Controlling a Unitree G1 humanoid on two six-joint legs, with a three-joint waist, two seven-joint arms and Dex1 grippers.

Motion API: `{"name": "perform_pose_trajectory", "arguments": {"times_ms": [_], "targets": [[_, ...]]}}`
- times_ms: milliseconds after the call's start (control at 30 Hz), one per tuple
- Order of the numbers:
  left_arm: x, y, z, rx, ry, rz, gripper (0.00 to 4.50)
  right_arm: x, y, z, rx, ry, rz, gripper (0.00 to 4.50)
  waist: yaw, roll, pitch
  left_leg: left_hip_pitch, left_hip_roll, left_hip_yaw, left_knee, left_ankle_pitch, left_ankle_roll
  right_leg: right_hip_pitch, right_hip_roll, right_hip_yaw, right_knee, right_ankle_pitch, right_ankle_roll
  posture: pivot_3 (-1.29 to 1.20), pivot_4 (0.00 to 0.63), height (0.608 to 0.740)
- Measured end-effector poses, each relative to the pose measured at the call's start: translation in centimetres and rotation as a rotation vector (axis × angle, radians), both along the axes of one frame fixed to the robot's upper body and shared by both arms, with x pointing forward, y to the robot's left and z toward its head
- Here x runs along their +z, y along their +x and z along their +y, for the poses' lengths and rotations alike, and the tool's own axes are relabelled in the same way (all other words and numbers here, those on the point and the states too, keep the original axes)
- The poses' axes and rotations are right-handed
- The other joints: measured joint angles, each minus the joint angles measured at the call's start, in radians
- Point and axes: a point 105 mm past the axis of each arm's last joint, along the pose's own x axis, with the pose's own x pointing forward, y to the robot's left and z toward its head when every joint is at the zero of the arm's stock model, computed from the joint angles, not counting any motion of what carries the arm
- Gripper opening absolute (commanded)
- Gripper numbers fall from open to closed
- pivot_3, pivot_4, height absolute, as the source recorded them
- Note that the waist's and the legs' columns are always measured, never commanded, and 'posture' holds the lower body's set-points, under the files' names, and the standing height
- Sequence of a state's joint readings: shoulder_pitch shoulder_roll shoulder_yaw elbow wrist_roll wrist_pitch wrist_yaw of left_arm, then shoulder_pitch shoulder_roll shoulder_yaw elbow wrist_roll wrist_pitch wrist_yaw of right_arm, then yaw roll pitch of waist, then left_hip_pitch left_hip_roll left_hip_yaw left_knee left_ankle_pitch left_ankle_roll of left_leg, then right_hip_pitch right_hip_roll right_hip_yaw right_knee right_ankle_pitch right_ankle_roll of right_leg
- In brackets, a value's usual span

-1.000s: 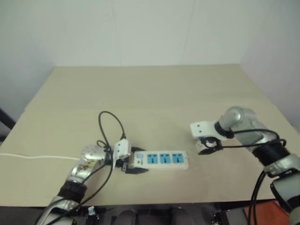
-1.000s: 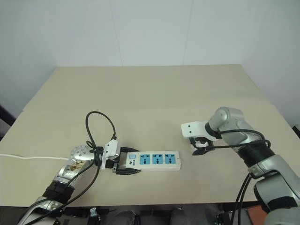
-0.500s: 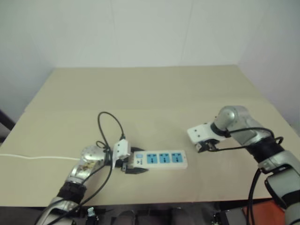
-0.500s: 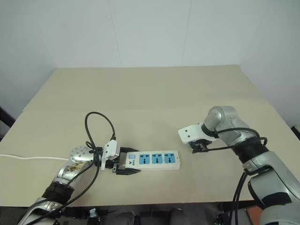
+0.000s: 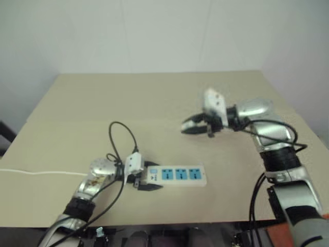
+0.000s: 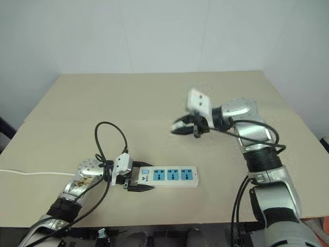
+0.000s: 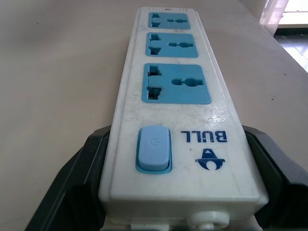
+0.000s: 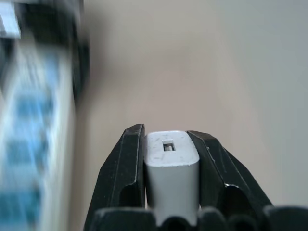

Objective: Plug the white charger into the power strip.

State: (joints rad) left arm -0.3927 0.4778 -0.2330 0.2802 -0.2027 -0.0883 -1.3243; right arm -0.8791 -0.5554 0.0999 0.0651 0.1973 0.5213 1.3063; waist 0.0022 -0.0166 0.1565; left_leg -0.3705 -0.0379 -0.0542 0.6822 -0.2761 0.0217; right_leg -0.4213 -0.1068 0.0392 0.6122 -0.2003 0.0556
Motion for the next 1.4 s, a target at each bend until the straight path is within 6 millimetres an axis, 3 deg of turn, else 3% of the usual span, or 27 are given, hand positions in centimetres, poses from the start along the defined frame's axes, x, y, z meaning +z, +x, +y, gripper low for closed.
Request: {"name": "perform_pose_trajectory", "arguments": {"times_ms": [67, 167, 233, 367, 600, 1100, 1400], "targets": [[0.0, 0.0, -0.1, -0.002, 0.001, 0.000, 3.32, -0.5, -1.1, 0.2, -0.016, 0.117, 0.042, 1.20, 0.004, -0.002, -0.001, 0.000, 0.000, 0.000, -0.001, 0.000, 0.000, 0.000, 0.000, -0.001, 0.000, 0.000, 0.000, 0.00, 0.150, 0.740], [-0.1, 0.1, 0.0, 0.002, 0.003, 0.004, 3.32, -4.4, -2.3, 0.6, -0.067, 0.230, 0.161, 1.20, 0.001, -0.002, -0.001, 0.000, -0.001, 0.002, -0.002, 0.000, 0.000, -0.001, 0.000, 0.000, 0.000, 0.000, 0.000, 0.00, 0.150, 0.740], [-0.1, 0.1, 0.2, 0.006, 0.006, 0.007, 3.32, -5.9, -2.8, 0.9, -0.073, 0.270, 0.223, 1.20, -0.004, -0.001, -0.001, 0.000, -0.002, 0.003, -0.002, 0.000, 0.000, -0.001, 0.000, 0.001, 0.001, 0.000, 0.000, 0.00, 0.150, 0.740], [-0.2, 0.1, 0.5, 0.014, 0.013, 0.009, 3.32, -5.9, -3.6, 1.7, -0.032, 0.338, 0.245, 1.20, -0.016, -0.001, -0.001, 0.003, -0.001, 0.002, -0.001, 0.000, 0.000, 0.001, 0.001, 0.001, 0.001, 0.000, 0.000, 0.00, 0.150, 0.740], [-0.1, 0.2, 0.6, 0.016, 0.013, 0.010, 3.32, -8.1, -5.0, 3.7, 0.029, 0.381, 0.288, 1.20, -0.016, -0.001, -0.001, 0.003, -0.001, 0.003, -0.001, 0.000, 0.000, 0.001, 0.002, 0.001, 0.001, 0.000, 0.000, 0.00, 0.150, 0.740], [-0.2, 0.1, 0.6, 0.019, 0.016, 0.026, 3.32, -10.1, -4.4, 5.1, 0.020, 0.397, 0.234, 1.20, -0.018, -0.001, -0.001, 0.003, -0.001, 0.003, -0.001, 0.000, 0.000, 0.000, 0.002, 0.001, 0.001, 0.000, 0.000, 0.00, 0.150, 0.740], [-0.2, 0.1, 0.7, 0.020, 0.016, 0.027, 3.32, -10.2, -4.5, 5.7, 0.039, 0.398, 0.206, 1.20, -0.019, -0.001, -0.001, 0.003, 0.000, 0.003, -0.001, 0.000, 0.000, 0.000, 0.002, 0.001, 0.001, 0.000, 0.000, 0.00, 0.150, 0.740]]}}
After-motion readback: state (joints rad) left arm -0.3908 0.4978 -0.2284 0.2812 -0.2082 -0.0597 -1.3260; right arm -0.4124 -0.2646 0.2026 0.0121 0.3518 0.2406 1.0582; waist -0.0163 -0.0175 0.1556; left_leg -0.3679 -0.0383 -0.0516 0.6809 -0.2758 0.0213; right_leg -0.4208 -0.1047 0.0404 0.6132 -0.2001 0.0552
